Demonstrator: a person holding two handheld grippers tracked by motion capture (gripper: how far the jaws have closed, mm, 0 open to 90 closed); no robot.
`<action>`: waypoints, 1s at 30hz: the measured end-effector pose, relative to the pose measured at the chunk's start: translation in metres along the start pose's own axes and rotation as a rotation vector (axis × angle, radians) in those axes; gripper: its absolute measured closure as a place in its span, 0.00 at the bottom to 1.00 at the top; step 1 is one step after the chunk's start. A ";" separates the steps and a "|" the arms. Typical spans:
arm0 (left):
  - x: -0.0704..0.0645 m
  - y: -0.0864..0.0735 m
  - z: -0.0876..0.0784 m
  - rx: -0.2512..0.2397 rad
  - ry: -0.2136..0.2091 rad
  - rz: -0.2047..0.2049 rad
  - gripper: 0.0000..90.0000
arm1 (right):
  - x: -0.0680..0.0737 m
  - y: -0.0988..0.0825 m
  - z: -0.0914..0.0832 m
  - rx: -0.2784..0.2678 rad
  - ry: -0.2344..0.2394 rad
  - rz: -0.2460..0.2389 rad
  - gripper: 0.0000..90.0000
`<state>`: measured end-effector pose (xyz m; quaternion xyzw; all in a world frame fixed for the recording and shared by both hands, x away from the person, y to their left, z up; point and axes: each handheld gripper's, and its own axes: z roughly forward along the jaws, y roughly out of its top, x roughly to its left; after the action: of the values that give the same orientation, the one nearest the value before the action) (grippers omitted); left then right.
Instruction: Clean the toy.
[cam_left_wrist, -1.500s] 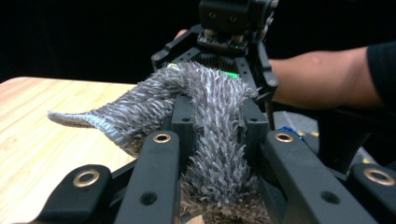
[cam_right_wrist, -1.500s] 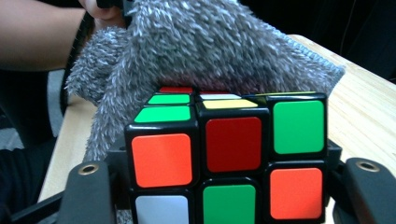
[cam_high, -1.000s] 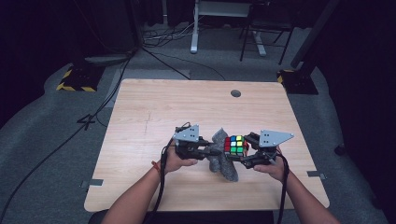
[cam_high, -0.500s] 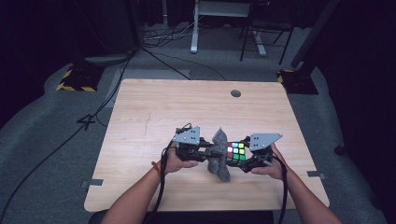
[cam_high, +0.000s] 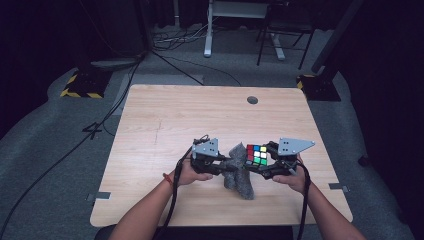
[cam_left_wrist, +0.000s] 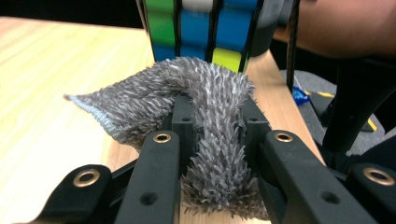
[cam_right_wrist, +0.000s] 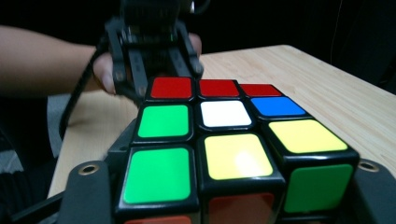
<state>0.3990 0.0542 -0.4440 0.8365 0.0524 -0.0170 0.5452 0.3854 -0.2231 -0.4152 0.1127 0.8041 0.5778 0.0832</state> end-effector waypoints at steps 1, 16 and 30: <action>-0.001 0.001 0.000 -0.009 0.001 -0.004 0.83 | 0.000 0.000 0.000 0.004 -0.003 -0.003 0.37; -0.010 0.020 -0.028 -0.152 0.057 0.037 0.83 | 0.009 -0.006 0.017 0.097 0.033 -0.040 0.37; -0.003 0.009 -0.011 -0.034 0.064 0.038 0.83 | 0.007 -0.003 0.011 0.066 -0.024 -0.042 0.37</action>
<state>0.3968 0.0605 -0.4312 0.8280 0.0540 0.0211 0.5578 0.3815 -0.2118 -0.4214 0.1053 0.8237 0.5478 0.1015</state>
